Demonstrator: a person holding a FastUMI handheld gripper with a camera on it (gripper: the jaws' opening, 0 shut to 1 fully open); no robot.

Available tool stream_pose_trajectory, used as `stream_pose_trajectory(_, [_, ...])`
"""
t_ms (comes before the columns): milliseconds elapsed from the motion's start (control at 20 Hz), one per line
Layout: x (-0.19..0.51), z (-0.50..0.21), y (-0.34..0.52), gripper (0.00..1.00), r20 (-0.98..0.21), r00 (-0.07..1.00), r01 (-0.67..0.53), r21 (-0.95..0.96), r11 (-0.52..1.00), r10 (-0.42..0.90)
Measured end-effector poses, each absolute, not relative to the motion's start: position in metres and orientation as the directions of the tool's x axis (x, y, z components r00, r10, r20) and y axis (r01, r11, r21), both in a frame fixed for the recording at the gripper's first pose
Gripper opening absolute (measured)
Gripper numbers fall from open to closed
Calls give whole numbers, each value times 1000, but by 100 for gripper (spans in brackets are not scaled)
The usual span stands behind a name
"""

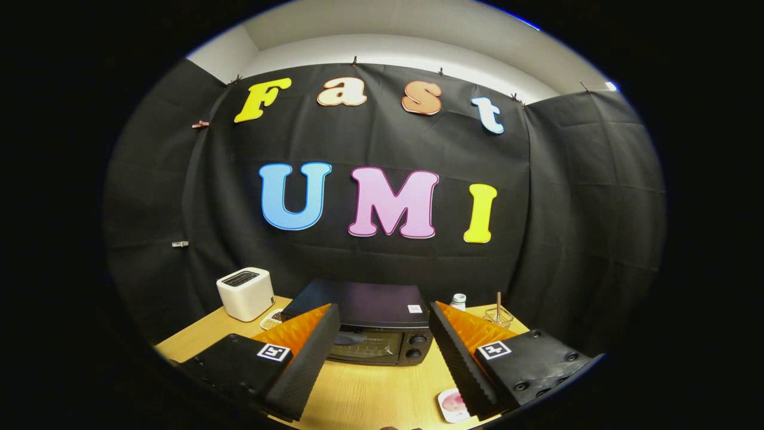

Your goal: Open the toaster oven, put the food inside, and close the toaster oven door.

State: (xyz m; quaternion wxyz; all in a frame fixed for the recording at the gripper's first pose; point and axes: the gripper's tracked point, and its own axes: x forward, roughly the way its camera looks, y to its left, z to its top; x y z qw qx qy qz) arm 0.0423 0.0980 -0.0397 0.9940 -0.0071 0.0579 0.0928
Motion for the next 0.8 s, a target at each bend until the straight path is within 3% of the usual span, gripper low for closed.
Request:
stream_pose_trajectory(350, [99, -72, 132, 98, -152, 972, -181, 7, 983, 180])
stream_pose_trajectory(800, [156, -176, 177, 98, -324, 930, -163, 57, 985, 172])
